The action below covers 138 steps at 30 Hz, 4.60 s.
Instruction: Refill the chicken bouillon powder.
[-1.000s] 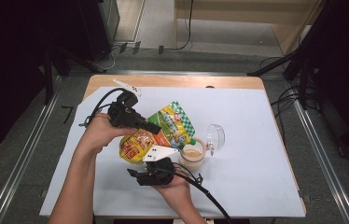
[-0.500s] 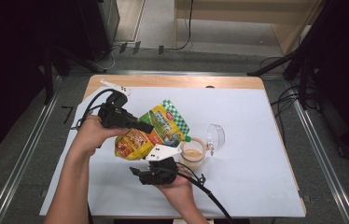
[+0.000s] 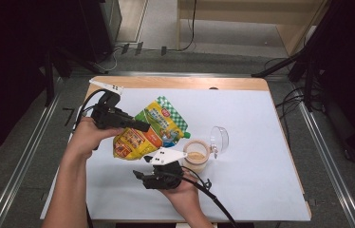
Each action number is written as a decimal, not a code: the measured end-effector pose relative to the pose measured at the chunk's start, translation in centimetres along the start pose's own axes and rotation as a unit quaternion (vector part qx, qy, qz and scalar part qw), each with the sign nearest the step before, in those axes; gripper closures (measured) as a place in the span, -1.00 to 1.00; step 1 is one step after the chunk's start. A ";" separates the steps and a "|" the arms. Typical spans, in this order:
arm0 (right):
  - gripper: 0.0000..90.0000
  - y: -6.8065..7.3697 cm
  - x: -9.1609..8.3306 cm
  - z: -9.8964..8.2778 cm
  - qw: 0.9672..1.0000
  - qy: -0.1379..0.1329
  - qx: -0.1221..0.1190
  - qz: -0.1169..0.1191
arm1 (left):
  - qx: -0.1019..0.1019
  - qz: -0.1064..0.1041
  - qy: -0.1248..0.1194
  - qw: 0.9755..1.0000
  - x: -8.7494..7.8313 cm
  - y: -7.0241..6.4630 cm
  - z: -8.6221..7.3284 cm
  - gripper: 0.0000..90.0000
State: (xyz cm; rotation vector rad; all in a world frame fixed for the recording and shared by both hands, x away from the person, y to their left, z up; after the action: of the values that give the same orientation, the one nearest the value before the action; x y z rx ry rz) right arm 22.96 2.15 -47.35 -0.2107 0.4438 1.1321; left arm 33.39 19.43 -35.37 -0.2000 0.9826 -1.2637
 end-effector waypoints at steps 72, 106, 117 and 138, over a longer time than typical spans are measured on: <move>0.07 -4.0 -8.1 -3.5 0.998 0.026 0.001 0.063 | -0.015 0.127 -0.108 0.986 1.7 6.3 -3.5 0.96; 0.06 -4.3 -8.0 -3.4 0.997 0.038 -0.021 0.057 | -0.017 0.136 -0.127 0.982 -1.5 5.9 -6.3 0.79; 0.07 -4.6 -8.5 -3.3 0.998 0.040 -0.017 0.050 | -0.008 0.136 -0.124 0.983 -2.9 5.1 -6.5 0.47; 0.08 -5.3 -10.0 -3.0 0.998 0.046 -0.006 0.034 | -0.015 0.198 -0.115 0.973 -6.0 2.4 -5.9 0.11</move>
State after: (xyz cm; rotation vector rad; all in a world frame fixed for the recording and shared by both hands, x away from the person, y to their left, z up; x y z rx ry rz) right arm 23.60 -9.46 -45.95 -0.2610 0.5283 1.1946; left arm 31.05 27.64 -37.35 -0.1601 0.7947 -0.8399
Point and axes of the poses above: each handheld gripper's, and its own axes: x roughly forward along the jaws, z roughly out of its top, y roughly to its left, the point moved 2 cm from there along x, roughly forward along the jaws, and after that the axes turned 7 degrees about -x, right-handed, at the moved point
